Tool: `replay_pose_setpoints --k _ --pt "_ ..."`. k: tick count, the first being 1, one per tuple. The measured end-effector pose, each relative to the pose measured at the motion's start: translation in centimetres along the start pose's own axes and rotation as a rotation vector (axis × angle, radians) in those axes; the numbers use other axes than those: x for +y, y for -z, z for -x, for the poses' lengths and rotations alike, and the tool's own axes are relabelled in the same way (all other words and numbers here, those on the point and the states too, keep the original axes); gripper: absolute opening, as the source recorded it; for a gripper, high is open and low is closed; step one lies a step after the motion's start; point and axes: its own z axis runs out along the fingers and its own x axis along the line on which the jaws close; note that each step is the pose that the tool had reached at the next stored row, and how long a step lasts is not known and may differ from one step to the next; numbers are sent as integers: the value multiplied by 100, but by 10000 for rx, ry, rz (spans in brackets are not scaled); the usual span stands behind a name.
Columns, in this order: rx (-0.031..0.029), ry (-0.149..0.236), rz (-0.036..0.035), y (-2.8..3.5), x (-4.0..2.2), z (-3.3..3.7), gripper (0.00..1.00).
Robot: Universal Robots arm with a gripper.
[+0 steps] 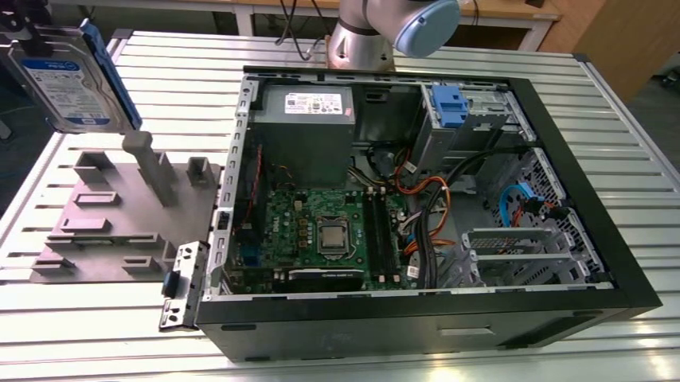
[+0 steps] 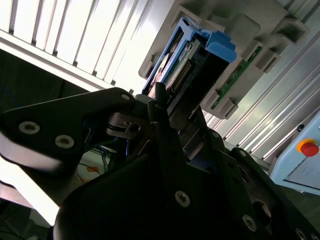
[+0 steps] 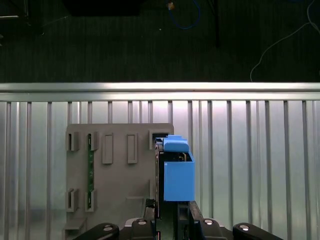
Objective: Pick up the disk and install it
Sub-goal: 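Pick up the disk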
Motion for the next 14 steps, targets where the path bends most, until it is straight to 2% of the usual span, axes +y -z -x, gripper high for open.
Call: replay_pose_setpoints --k 7,14 --pt "0 -1 0 41 1 2 35" --pt "0 0 -1 138 3 6 35"
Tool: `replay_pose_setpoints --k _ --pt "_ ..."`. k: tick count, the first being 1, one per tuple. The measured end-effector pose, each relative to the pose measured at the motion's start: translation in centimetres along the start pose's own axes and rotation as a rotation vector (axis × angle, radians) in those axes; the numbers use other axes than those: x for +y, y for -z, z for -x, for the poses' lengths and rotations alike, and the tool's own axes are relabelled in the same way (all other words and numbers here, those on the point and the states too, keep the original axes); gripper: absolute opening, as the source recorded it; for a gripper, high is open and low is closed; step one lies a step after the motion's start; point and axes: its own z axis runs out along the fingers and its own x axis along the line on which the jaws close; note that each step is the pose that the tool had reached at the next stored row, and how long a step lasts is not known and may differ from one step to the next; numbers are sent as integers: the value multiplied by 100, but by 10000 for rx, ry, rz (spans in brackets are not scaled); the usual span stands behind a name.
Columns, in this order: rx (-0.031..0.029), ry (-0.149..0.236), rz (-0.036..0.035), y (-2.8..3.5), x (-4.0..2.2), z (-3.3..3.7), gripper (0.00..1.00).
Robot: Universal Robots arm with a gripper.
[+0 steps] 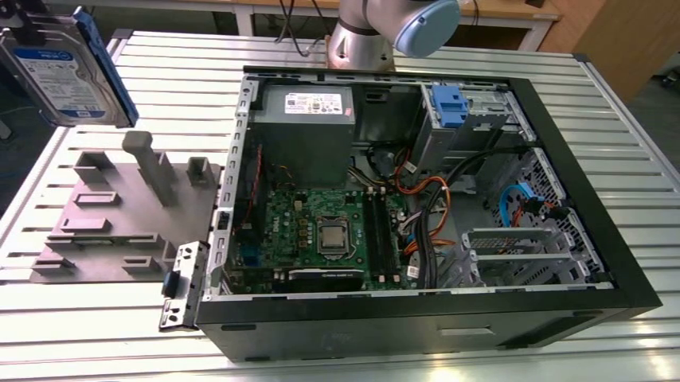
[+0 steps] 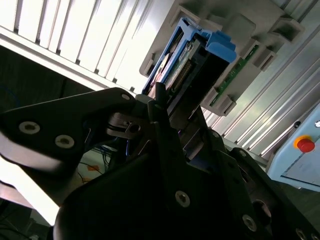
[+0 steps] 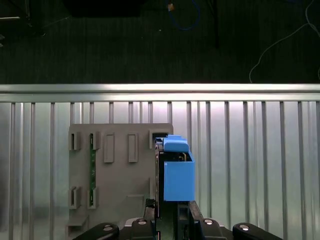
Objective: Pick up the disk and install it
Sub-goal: 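Pick up the disk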
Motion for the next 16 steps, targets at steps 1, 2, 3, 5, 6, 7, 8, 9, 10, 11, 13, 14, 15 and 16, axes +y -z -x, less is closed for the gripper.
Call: replay_pose_setpoints --k 1,2,3,5,6,7,8,9,10,11,13,14,15,16 --pt "0 0 0 16 1 1 35" --pt "0 -1 0 30 1 2 35" --pt "0 0 0 45 1 2 35" --pt "-1 -1 -1 72 2 3 35" --pt "-1 0 -1 86 2 4 35" --pt "-2 0 0 102 2 5 35" --pt "-1 0 -1 115 3 5 35" --pt "-1 0 -1 129 3 6 35" --pt "-1 1 -2 142 3 6 35" --pt "-1 1 -1 155 3 7 35" --pt "-1 0 -2 189 4 9 35" --pt "-1 0 -2 205 5 10 35" --pt "-1 0 -3 219 5 10 35" --pt "-1 0 -2 234 5 11 35"
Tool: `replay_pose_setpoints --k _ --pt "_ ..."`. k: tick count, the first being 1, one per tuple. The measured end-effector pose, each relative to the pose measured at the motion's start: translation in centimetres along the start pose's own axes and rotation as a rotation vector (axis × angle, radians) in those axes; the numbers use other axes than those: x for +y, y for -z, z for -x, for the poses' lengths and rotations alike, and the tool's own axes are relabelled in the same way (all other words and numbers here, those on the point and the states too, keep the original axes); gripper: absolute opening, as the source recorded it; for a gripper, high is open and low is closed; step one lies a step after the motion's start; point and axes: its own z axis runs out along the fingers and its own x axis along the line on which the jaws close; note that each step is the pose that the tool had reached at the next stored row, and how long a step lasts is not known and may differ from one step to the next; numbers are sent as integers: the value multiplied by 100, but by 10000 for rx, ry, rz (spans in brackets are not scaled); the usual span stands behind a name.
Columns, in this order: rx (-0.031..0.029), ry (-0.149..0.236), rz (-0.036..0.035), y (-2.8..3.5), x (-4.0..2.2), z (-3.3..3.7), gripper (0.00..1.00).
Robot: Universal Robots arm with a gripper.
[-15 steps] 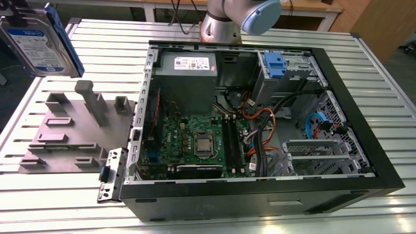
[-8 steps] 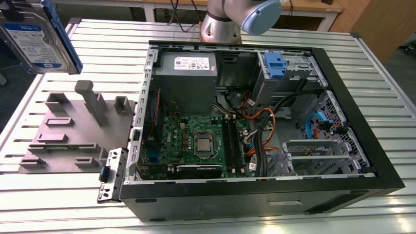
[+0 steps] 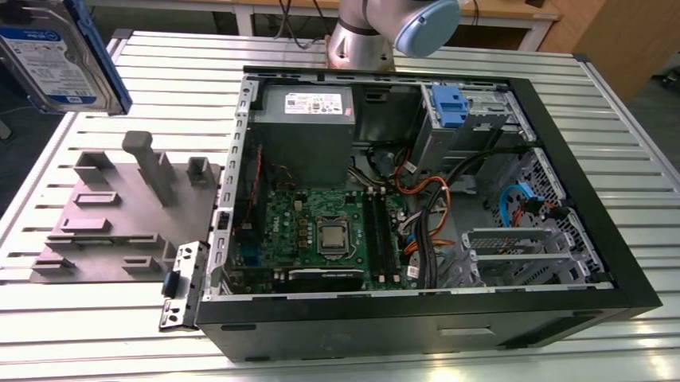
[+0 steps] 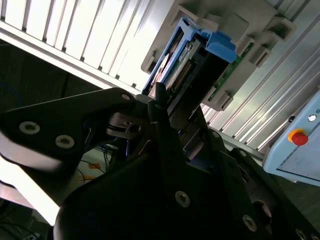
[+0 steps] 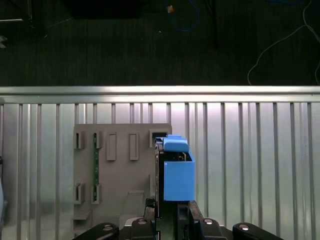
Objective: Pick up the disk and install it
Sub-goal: 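Pick up the disk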
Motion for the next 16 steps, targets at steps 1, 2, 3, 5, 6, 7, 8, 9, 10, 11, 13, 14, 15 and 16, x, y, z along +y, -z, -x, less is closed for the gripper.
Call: replay_pose_setpoints --k 1,2,3,5,6,7,8,9,10,11,13,14,15,16 --pt "1 0 1 15 0 1 35" --pt "0 0 1 31 1 1 35" --pt "1 0 1 47 1 2 35" --pt "0 0 1 81 2 3 35" --pt "0 0 0 93 2 4 35" --pt "0 0 1 105 2 4 35" --pt "0 0 0 118 3 5 35" --pt "0 0 0 129 3 5 35" --pt "0 0 0 139 3 5 35" --pt "0 0 1 152 3 6 35" --pt "0 0 0 168 4 7 35" --pt "0 0 1 171 4 7 35" --pt "0 0 0 171 4 7 35" --pt "0 0 1 183 4 7 35"
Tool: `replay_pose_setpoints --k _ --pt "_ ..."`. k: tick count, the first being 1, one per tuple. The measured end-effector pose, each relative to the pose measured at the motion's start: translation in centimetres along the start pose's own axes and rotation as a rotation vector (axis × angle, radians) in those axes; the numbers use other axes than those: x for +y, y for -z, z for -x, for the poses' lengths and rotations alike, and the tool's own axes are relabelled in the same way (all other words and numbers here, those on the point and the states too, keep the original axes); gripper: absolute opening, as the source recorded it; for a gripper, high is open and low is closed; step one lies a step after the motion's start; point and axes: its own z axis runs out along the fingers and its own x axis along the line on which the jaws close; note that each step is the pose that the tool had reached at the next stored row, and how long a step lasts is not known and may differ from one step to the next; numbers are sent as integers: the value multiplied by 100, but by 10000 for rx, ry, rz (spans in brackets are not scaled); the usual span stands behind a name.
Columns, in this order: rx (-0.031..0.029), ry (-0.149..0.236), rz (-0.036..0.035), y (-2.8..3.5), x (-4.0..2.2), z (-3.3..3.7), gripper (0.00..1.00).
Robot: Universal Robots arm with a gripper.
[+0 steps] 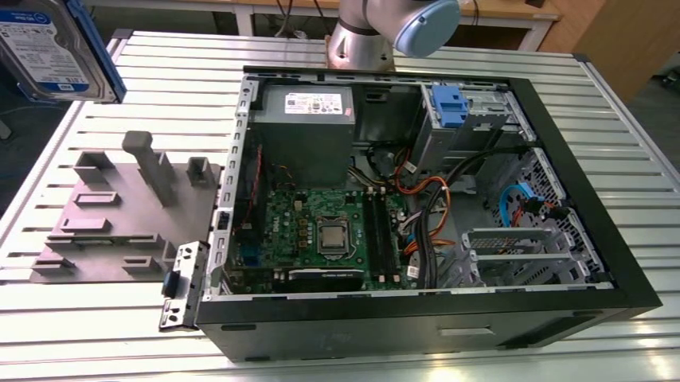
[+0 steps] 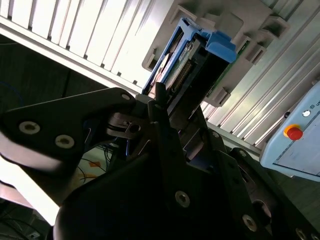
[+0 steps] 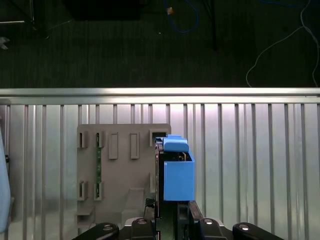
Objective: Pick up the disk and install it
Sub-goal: 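Pick up the disk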
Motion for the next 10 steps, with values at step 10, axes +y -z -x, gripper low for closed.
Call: replay_pose_setpoints --k 10 --pt "-16 1 0 26 1 1 35"
